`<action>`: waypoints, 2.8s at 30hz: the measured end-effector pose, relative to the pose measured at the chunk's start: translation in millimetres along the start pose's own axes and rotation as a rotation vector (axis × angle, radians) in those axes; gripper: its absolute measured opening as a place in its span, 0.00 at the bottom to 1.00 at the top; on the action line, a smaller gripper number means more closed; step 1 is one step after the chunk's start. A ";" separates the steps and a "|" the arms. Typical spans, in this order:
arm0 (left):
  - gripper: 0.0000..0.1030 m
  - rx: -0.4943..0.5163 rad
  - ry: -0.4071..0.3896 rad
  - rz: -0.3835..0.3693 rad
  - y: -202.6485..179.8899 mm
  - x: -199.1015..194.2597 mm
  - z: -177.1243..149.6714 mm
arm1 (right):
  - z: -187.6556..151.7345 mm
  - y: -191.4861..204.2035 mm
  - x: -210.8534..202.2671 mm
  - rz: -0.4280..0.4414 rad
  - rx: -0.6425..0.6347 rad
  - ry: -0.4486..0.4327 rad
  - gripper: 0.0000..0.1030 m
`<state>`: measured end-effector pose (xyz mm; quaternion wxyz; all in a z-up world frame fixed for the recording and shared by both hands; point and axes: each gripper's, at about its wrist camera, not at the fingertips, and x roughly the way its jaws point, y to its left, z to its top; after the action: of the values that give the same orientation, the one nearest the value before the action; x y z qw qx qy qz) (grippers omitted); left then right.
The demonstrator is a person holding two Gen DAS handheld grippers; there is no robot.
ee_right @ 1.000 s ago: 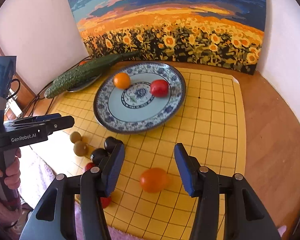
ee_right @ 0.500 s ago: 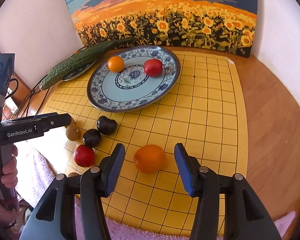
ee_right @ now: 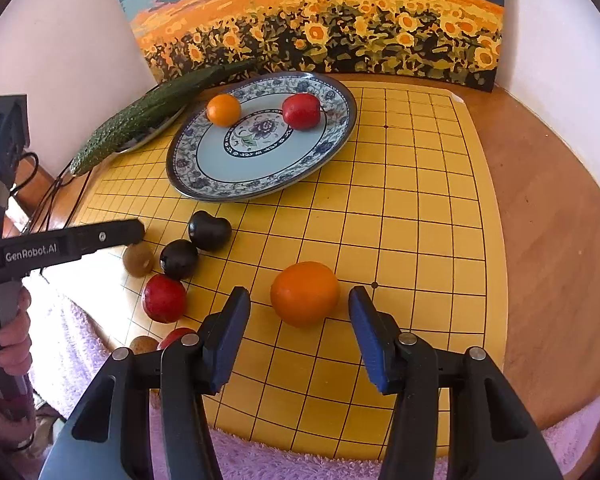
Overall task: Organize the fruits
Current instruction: 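Grasp the second large orange with the right tool while the left tool grasps a brown round fruit, then carry the orange in the right tool while the left tool carries the brown fruit over the plate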
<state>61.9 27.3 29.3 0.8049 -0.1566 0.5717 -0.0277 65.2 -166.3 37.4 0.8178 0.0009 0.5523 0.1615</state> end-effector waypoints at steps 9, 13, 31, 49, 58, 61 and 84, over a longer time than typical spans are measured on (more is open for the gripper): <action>0.28 -0.033 -0.032 0.023 3.6 1.0 -2.6 | 3.3 -0.5 5.8 0.037 -0.041 0.008 0.51; 0.24 -0.034 -0.051 0.039 2.5 1.4 -4.4 | 3.0 -1.6 6.3 0.053 -0.063 -0.003 0.47; 0.24 0.018 -0.116 0.076 -20.6 -23.1 -1.3 | 6.6 -8.6 -11.0 0.086 -0.078 -0.070 0.35; 0.24 0.108 -0.162 0.031 -44.9 -35.5 47.3 | 57.5 -5.3 -24.5 0.058 -0.051 -0.134 0.35; 0.24 0.127 -0.130 0.021 -44.5 -10.6 68.1 | 85.1 -9.6 -8.2 0.035 -0.049 -0.131 0.35; 0.24 0.115 -0.132 0.030 -43.1 -3.5 72.0 | 92.9 -10.8 -3.6 0.046 -0.051 -0.139 0.35; 0.24 0.113 -0.136 0.044 -51.0 33.8 96.8 | 140.1 -7.1 55.0 0.030 -0.067 -0.147 0.35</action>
<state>170.3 -7.4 41.8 0.8498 -0.1000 0.5165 -0.0317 212.3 -133.7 41.1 0.8533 -0.0063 0.4850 0.1916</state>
